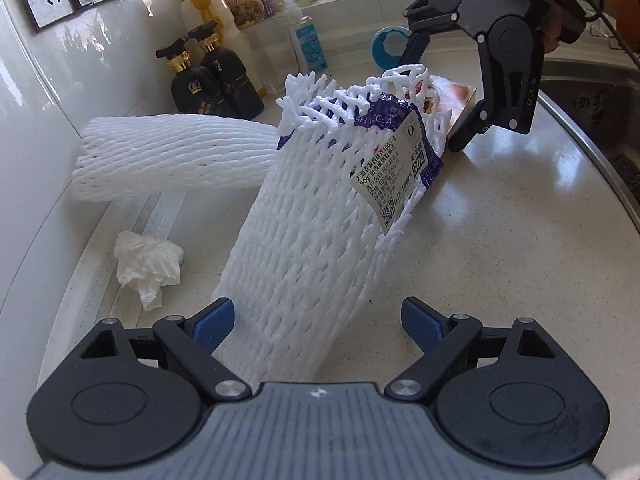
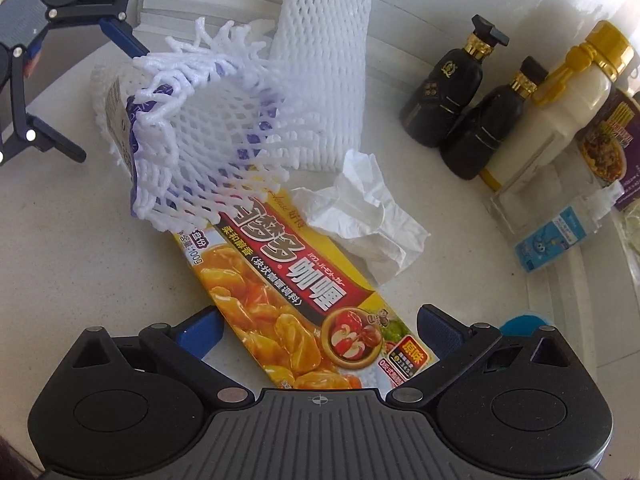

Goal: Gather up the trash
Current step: 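Grasp the white foam net with the left tool while the right tool grasps the yellow curry box, then carry the foam net and curry box down over the trash bin with both tools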

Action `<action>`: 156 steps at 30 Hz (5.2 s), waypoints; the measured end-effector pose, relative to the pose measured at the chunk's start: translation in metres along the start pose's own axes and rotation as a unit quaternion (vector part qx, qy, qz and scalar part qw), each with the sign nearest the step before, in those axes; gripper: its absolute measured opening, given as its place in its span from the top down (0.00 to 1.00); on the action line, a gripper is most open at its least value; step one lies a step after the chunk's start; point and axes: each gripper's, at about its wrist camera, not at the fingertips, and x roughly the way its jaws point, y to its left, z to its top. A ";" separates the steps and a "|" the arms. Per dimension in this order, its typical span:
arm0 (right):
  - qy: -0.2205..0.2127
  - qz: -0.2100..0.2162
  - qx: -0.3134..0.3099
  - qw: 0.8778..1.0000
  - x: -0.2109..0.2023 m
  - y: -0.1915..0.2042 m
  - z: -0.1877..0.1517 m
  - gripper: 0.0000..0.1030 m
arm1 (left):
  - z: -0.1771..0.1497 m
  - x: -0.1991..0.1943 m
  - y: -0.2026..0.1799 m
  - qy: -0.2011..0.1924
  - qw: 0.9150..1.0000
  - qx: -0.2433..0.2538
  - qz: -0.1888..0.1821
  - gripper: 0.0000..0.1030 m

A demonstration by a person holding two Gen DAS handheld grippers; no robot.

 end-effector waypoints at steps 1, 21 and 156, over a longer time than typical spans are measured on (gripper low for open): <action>0.001 0.012 0.010 1.000 0.003 -0.004 0.002 0.00 | 0.000 0.002 0.002 0.002 1.000 -0.003 -0.004 0.18; 0.061 0.024 0.082 0.994 -0.016 0.039 -0.015 0.00 | -0.022 -0.027 0.003 0.004 0.982 -0.186 0.033 0.80; 0.003 0.109 0.206 0.972 0.140 0.353 0.051 0.28 | -0.339 0.033 0.003 0.090 0.824 -0.538 0.152 0.90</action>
